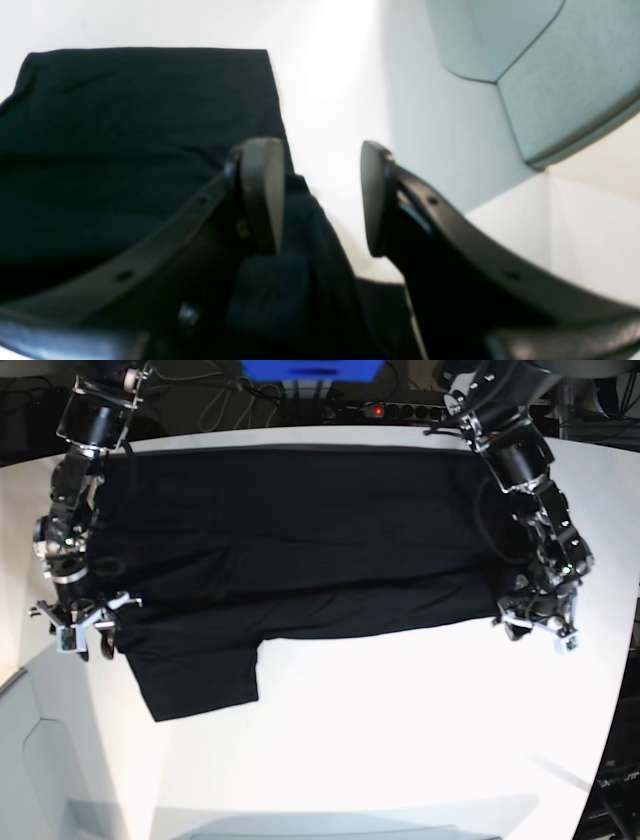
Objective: Fold the T-shirt properly
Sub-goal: 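Grasp the side edges and pull the shirt toward the robot, then lift and fold the grasped edge over toward the shirt's collar edge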
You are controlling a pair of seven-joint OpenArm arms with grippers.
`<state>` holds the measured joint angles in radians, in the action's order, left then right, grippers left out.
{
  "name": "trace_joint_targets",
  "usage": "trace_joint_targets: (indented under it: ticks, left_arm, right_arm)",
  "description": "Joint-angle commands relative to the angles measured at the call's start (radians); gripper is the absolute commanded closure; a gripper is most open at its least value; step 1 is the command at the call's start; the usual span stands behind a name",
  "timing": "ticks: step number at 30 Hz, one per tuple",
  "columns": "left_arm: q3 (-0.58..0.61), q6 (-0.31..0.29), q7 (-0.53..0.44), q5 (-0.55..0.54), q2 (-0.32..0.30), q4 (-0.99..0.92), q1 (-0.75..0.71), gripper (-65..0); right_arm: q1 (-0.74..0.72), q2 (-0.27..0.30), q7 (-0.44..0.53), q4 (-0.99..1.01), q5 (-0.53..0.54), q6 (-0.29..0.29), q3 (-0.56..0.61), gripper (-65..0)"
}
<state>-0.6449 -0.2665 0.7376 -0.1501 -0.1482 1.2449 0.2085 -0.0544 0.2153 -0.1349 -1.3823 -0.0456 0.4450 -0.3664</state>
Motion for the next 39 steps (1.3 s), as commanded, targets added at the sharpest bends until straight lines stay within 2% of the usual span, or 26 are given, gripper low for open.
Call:
trace_joint_targets:
  ticks: [1, 7, 12, 18, 22, 26, 31, 39]
  left_arm:
    - [-0.008, 0.000, -0.017, -0.006, -0.015, 0.016, 0.016, -29.9]
    - [-0.003, 0.000, -0.017, -0.006, -0.015, 0.016, 0.015, -18.7]
    - [0.000, 0.000, -0.017, -0.006, -0.018, 0.022, -0.007, -0.3]
    - [-0.006, 0.000, -0.008, -0.006, -0.020, 0.052, -0.010, -0.1]
    - [-0.008, 0.000, -0.008, -0.006, -0.020, 0.143, -0.051, -0.1]
    - [-0.008, 0.000, -0.006, -0.006, -0.012, 0.232, -0.071, -0.1]
    - [-0.008, 0.000, -0.006, -0.009, -0.011, 0.318, -0.096, -0.1]
    - [-0.008, 0.000, -0.006, -0.012, -0.011, 0.322, -0.102, -0.1]
  right_arm:
    - [-0.022, 0.013, 0.030, -0.022, 0.013, 0.001, -0.004, -26.0]
    - [-0.025, 0.019, 0.030, -0.022, 0.013, 0.001, -0.004, -26.0]
    - [-0.025, 0.019, 0.030, -0.022, 0.013, 0.001, -0.004, -26.0]
    - [-0.078, 0.013, 0.011, -0.021, 0.013, 0.001, -0.010, -26.3]
    - [-0.158, 0.013, -0.136, -0.007, 0.016, 0.001, -0.006, -27.1]
    - [-0.243, 0.011, -0.240, 0.067, 0.014, 0.001, -0.004, -31.5]
    - [-0.272, 0.013, -0.251, 0.129, 0.014, 0.001, -0.003, -33.7]
    - [-0.321, 0.045, -0.257, 0.238, 0.013, 0.001, 0.119, -35.4]
